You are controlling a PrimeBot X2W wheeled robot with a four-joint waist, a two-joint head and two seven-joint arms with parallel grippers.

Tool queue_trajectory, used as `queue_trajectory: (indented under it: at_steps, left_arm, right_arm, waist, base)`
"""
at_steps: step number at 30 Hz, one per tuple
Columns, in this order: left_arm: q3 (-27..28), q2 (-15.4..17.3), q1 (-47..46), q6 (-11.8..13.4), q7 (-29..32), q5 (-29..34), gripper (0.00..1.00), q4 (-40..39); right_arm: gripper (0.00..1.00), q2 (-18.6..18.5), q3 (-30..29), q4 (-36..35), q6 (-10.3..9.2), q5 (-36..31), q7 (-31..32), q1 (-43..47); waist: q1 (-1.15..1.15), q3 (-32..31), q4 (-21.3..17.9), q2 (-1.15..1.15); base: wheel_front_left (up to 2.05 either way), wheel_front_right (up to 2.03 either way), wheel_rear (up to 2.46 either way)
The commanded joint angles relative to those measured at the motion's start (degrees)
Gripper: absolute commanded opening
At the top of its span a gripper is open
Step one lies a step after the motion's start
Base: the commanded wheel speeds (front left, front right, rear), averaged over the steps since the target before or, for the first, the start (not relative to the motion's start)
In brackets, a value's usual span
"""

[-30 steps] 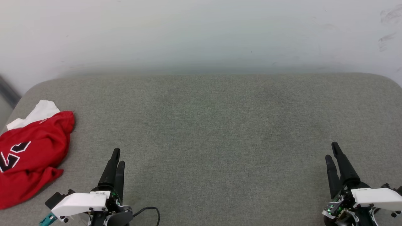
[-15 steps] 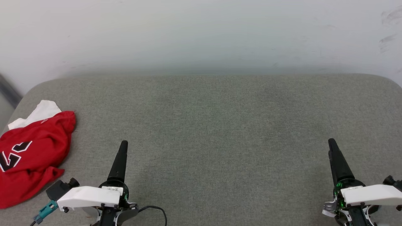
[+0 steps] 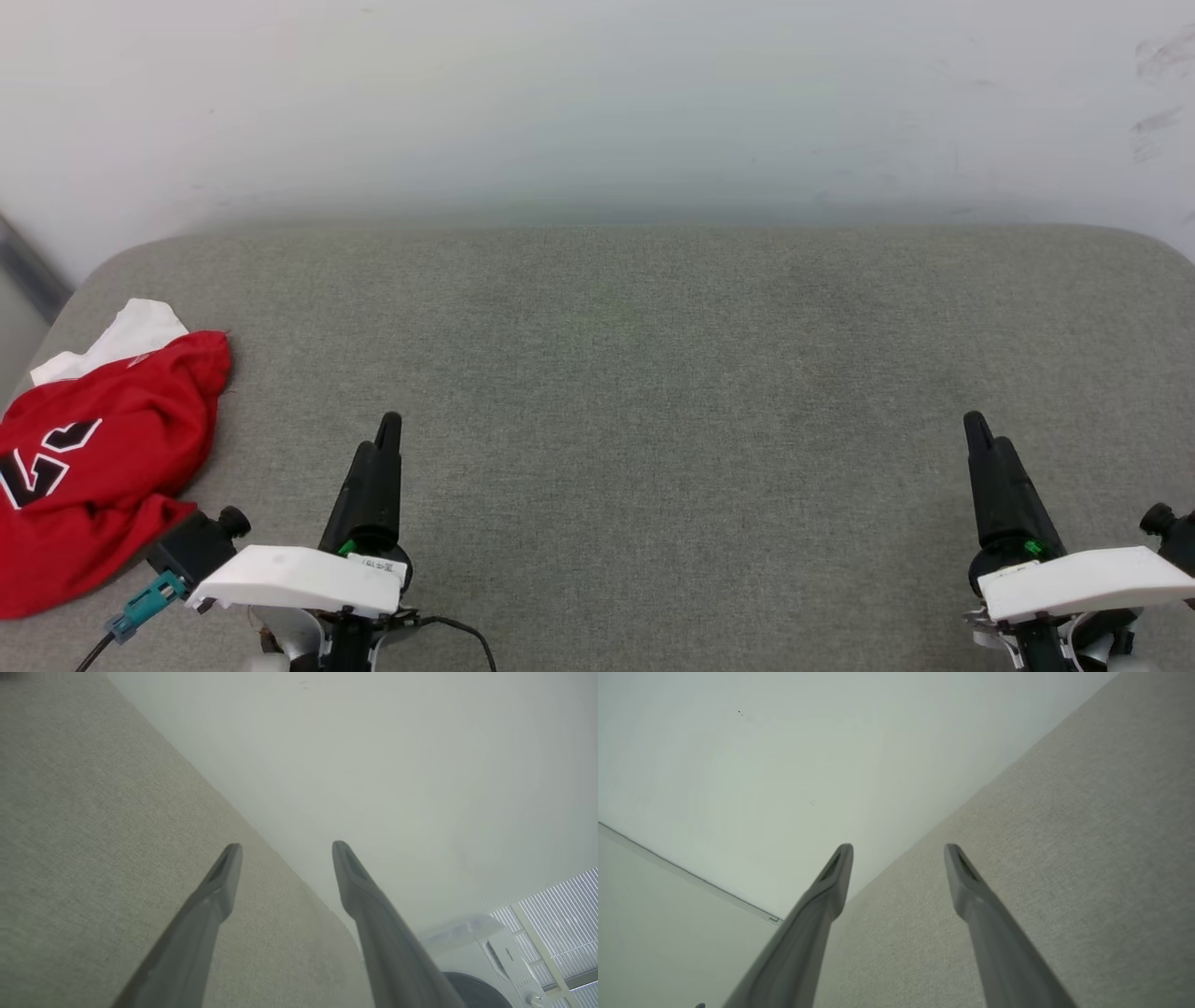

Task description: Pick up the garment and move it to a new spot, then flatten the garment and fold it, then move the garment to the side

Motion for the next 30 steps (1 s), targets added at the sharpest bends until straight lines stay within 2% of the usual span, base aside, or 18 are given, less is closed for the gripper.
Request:
queue_trajectory:
  at_steps: [1, 14, 30]
  left_arm:
    - [-0.19, 0.38, -1.01, -0.03, -0.44, 1.65, 1.00, -0.85]
    - [-0.61, 0.59, -1.24, 0.04, -2.85, 17.58, 1.00, 0.39]
    - [-1.24, 0.07, -1.67, 0.42, -5.43, 31.01, 1.00, 1.46]
  right_arm:
    - [1.00, -0.17, -0.02, -1.10, -0.01, -2.08, -0.44, -0.53]
    - [1.00, 0.16, -0.65, -2.53, -0.01, -20.05, 0.13, -0.09]
    - [1.00, 0.32, -0.37, -3.60, -0.01, -33.07, 0.43, 0.69]
  waist:
    - [0.00, -0.01, 0.00, 0.00]
    - [0.00, -0.23, 0.13, 0.00]
    - [0.00, -0.45, 0.37, 0.00]
  base:
    - [0.00, 0.00, 0.00]
    - [0.00, 0.00, 0.00]
    - [0.00, 0.00, 0.00]
